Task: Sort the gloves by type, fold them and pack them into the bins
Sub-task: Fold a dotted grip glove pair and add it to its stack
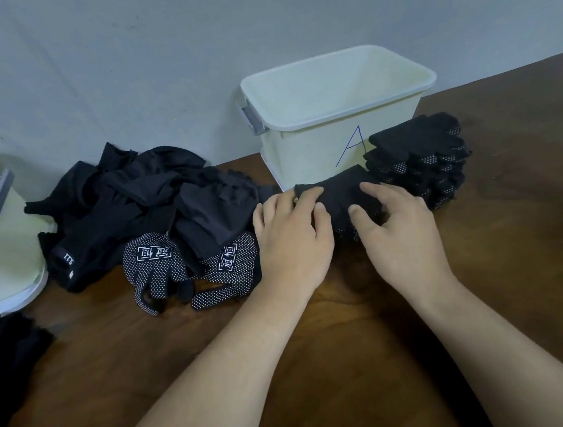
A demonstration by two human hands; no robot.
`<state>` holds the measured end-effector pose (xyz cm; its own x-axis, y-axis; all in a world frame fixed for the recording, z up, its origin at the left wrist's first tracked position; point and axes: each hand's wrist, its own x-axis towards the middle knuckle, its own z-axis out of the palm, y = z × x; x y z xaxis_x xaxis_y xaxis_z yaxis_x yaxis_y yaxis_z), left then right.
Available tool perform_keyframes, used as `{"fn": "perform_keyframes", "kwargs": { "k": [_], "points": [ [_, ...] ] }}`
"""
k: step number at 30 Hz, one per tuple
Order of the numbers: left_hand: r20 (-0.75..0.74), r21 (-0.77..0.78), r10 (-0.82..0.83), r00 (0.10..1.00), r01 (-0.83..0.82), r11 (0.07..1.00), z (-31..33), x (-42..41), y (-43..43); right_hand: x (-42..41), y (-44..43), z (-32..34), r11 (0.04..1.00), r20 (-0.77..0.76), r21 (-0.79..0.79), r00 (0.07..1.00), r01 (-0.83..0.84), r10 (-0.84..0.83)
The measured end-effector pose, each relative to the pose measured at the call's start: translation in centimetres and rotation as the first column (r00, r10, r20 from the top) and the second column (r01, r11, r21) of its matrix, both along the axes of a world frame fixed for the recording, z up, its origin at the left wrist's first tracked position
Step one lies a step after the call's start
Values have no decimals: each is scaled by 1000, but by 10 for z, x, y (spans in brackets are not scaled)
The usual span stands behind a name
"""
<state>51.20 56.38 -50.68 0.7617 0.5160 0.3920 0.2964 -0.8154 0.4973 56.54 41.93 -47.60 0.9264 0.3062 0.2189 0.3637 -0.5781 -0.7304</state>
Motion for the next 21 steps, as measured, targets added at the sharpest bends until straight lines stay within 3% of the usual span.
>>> {"fn": "perform_keyframes", "kwargs": {
  "k": [4, 8, 16, 21],
  "points": [
    [101, 63, 55, 993, -62, 996, 8, -8, -4, -10, -16, 0, 999, 106, -9, 994, 37, -36],
    [111, 99, 56, 992, -67, 993, 12, -33, -6, -21, -19, -1, 998, 183, 58, 983, 0, -11],
    [25, 163, 109, 994, -111, 980, 4, -132, 30, -63, 15, -12, 969, 302, 9, 924, -247, 233],
    [-1, 169, 216, 976, -213, 962, 4, -205, 71, -92, 48, -26, 903, 375, -88, 826, -420, 421]
  ]
}}
